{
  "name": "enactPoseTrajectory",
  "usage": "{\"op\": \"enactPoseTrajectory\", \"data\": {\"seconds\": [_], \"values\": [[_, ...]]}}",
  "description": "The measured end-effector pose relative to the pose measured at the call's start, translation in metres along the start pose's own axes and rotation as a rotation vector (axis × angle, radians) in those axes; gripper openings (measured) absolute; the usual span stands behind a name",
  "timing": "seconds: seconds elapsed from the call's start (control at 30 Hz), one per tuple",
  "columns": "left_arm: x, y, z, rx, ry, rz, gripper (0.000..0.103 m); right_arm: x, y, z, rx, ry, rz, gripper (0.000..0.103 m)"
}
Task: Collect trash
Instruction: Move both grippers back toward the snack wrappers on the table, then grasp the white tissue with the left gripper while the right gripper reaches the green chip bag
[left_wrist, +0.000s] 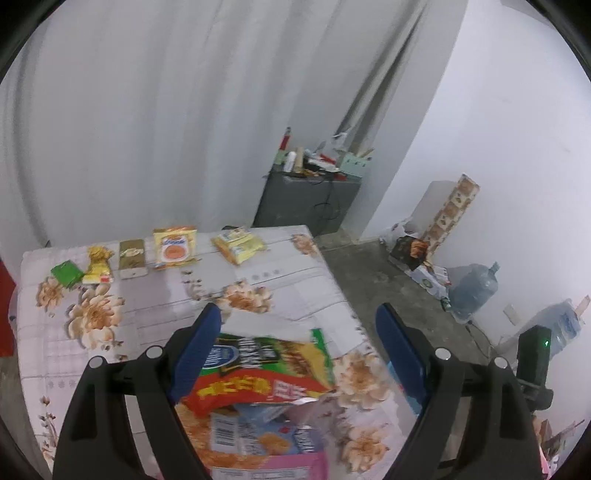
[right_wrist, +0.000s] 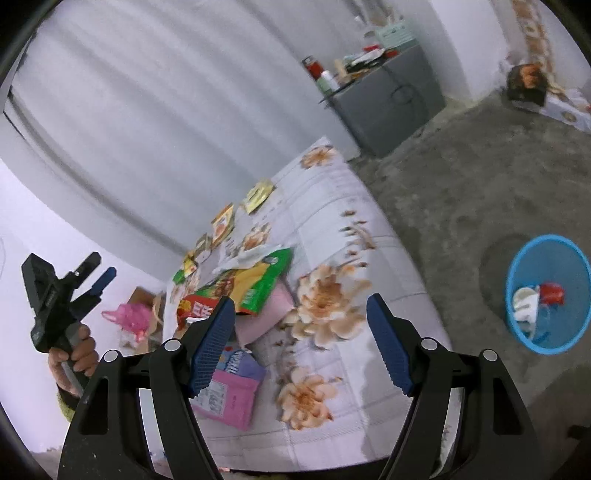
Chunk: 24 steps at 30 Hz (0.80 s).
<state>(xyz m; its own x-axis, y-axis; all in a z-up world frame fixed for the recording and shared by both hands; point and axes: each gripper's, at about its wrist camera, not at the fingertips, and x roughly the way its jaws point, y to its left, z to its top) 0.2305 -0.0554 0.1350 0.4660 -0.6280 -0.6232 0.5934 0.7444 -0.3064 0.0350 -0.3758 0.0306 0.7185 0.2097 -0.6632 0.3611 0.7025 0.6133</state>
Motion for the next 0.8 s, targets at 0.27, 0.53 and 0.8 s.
{"op": "enactPoseTrajectory", "data": {"seconds": [0.27, 0.53, 0.8], "values": [[0.045, 0.038, 0.013, -0.009, 0.115, -0.023, 0.082, 0.038, 0.026, 0.011, -0.040, 0.081, 0.059, 0.070], [0.134, 0.010, 0.019, 0.174, 0.391, -0.176, 0.080, 0.068, 0.026, 0.008, 0.001, 0.151, 0.076, 0.070], [0.215, -0.028, -0.007, 0.504, 0.559, -0.071, 0.081, 0.079, 0.020, 0.006, 0.026, 0.185, 0.057, 0.070]]}}
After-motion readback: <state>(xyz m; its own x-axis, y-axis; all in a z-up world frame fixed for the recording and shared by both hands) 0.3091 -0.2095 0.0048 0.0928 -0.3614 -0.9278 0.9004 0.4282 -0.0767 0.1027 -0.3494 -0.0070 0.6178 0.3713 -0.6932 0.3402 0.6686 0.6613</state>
